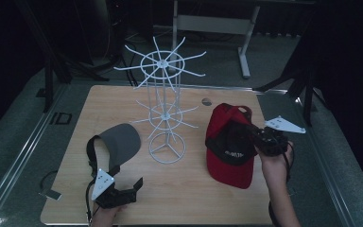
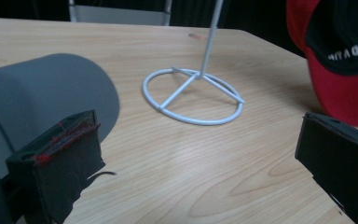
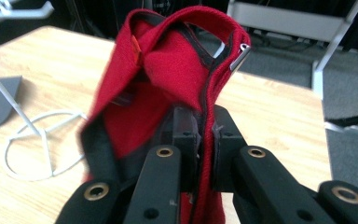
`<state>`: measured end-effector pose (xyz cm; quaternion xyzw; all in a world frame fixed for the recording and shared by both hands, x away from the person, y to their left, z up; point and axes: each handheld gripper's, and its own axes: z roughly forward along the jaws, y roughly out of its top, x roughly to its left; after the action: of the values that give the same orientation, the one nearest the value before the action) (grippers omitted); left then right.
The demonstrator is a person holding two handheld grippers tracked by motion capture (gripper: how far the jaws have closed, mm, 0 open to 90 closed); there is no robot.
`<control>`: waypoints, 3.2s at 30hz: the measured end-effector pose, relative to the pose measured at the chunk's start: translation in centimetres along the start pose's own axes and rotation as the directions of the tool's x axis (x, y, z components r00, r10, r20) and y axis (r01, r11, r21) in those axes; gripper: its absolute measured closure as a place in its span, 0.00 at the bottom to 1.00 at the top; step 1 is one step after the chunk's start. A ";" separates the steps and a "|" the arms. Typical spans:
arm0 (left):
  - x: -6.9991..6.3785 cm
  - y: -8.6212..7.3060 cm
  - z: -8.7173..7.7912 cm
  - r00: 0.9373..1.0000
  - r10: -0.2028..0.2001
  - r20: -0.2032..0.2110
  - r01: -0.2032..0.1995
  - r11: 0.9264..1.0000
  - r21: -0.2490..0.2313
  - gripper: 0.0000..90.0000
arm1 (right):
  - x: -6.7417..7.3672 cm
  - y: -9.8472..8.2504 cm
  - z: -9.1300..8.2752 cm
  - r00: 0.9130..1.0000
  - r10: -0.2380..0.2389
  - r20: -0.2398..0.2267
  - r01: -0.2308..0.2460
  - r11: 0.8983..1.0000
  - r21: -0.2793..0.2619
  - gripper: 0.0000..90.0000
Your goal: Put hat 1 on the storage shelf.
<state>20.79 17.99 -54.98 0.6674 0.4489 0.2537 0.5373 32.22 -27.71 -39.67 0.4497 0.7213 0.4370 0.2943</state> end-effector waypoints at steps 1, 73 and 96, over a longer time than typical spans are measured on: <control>-0.2 0.1 0.0 1.000 0.009 -0.012 -0.009 1.000 0.007 0.01 | 0.0 0.2 -0.3 1.000 0.000 -0.003 0.000 1.000 -0.009 0.93; -12.1 19.6 4.4 0.811 0.311 0.495 -0.327 0.943 -0.057 0.08 | 7.1 2.2 -12.8 0.954 -0.157 -0.255 0.091 0.963 -0.255 0.92; -14.4 21.5 7.1 0.822 0.369 0.433 -0.397 0.917 -0.026 0.53 | 7.8 1.8 -12.0 0.943 -0.178 -0.282 0.112 0.965 -0.236 0.92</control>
<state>26.90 1.55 -34.64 0.8003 0.1843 0.1883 0.5386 19.86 -24.68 -32.92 0.2883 0.7369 0.5534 0.2599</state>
